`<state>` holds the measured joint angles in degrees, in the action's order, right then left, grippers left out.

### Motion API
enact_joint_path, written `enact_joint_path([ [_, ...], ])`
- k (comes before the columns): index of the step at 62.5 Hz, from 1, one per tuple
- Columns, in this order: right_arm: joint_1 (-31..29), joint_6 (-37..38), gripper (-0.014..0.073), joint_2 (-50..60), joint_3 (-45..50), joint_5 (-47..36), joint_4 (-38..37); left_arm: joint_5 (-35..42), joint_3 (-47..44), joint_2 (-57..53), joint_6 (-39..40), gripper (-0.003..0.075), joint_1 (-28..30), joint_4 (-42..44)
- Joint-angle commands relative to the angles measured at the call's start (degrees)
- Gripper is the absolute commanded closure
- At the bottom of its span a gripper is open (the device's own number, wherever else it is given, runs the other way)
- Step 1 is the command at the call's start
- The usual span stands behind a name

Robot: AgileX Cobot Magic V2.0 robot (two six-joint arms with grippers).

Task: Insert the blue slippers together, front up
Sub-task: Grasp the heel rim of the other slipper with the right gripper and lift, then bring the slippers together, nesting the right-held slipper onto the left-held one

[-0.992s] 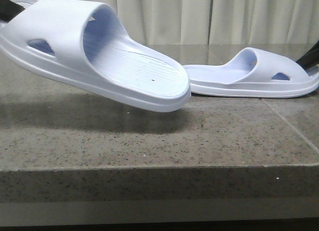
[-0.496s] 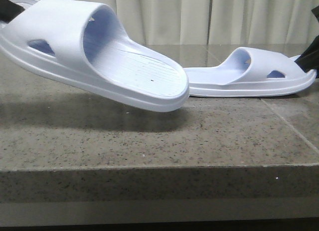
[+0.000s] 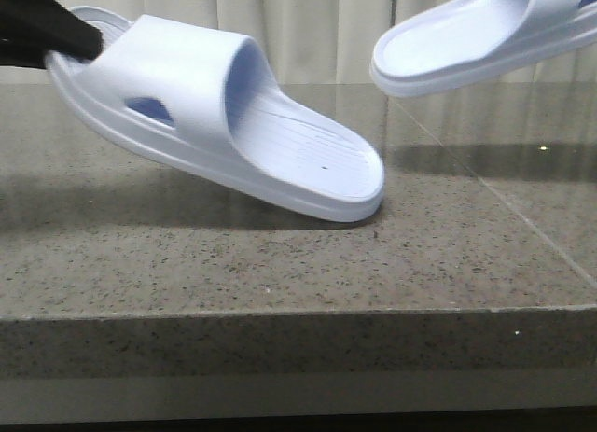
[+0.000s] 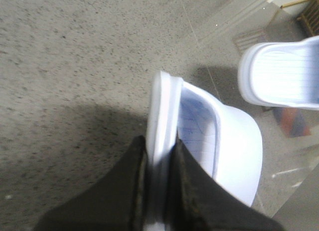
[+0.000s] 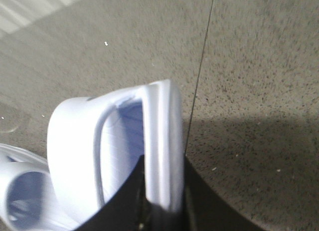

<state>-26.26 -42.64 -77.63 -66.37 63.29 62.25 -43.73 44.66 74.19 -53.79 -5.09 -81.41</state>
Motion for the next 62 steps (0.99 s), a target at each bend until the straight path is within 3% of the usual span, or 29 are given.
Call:
enact_joint_path([
  [1, -0.7, 1.1, 0.066, 4.9, -0.1, 3.8, 3.2, 3.5, 0.6, -1.0, 0.9, 0.0741, -3.2, -7.1],
  [13, -0.5, 1.2, 0.066, 6.9, 4.0, 6.6, 4.6, 5.6, 0.4, 3.5, 0.9, 0.0741, -7.2, -8.5],
  [35, 0.3, 0.7, 0.066, 6.8, 15.4, -2.8, 8.5, 11.4, 0.4, 8.1, 0.4, 0.0741, -8.0, -9.8],
  [62, 16.9, 0.1, 0.066, 3.1, 17.6, -15.7, 9.1, 12.5, 0.4, 8.1, 0.1, 0.0741, -8.0, -10.4],
])
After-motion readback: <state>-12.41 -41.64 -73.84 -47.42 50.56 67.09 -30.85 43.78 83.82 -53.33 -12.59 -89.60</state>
